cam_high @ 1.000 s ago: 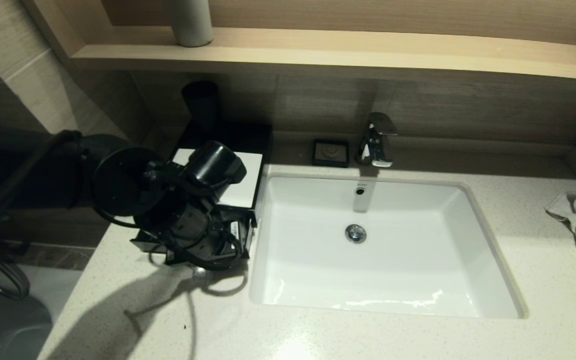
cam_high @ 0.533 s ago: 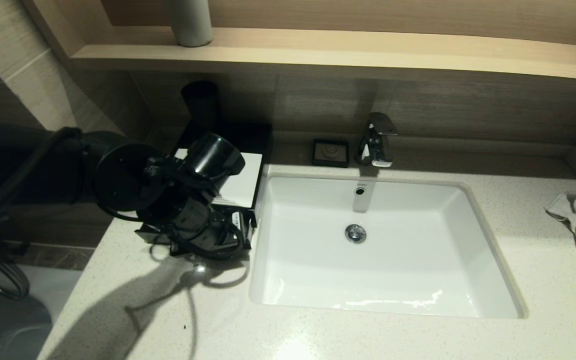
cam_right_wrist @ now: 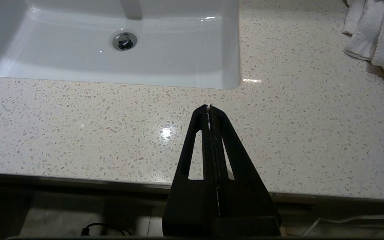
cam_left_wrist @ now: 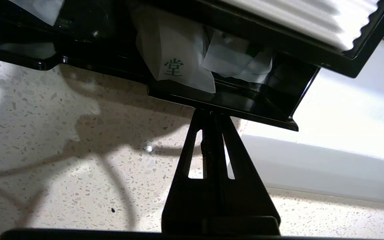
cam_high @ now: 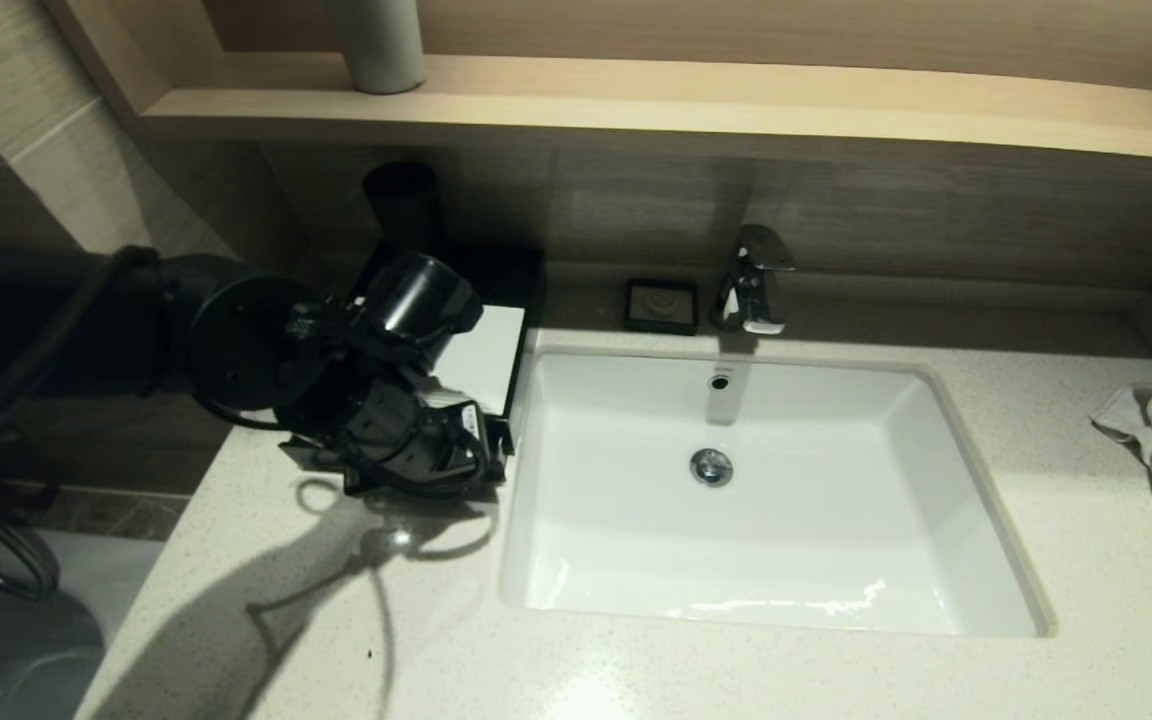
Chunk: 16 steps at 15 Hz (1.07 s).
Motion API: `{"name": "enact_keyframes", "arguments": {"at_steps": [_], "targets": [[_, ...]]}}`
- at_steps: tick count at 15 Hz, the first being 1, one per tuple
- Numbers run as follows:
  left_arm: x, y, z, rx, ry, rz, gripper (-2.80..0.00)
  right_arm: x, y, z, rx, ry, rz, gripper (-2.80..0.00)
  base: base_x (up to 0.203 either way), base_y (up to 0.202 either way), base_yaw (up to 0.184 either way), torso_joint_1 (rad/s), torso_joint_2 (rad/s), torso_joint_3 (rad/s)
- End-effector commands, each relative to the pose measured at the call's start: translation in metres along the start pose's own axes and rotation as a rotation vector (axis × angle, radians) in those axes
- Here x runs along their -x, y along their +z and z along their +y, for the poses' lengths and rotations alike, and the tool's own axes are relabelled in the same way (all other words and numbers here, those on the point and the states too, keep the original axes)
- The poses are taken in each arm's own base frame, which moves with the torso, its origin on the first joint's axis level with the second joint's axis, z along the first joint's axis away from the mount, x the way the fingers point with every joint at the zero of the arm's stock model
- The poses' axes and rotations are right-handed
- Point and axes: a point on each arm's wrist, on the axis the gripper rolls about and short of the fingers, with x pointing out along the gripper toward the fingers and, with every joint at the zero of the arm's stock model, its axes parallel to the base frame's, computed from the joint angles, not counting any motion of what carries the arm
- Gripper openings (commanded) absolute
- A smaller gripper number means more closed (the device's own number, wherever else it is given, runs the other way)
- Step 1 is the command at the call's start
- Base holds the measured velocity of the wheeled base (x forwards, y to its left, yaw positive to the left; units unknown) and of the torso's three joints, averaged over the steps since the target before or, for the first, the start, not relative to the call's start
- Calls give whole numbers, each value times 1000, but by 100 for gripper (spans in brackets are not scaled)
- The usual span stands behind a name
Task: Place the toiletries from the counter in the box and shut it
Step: Close the drawer
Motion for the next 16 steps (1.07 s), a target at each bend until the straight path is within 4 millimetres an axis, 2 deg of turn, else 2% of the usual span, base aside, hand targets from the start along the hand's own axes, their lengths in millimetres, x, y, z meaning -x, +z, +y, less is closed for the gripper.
{"name": "enact_keyframes", "arguments": {"at_steps": [1, 16], "targets": [[-1, 3, 0, 14, -2, -14, -280, 0, 0, 0, -1, 0, 0, -280, 0, 0, 0, 0, 0, 0], [-2, 16, -3, 42, 6, -158, -280, 0, 0, 0, 0, 0, 0, -280, 0, 0, 0, 0, 0, 0]]}}
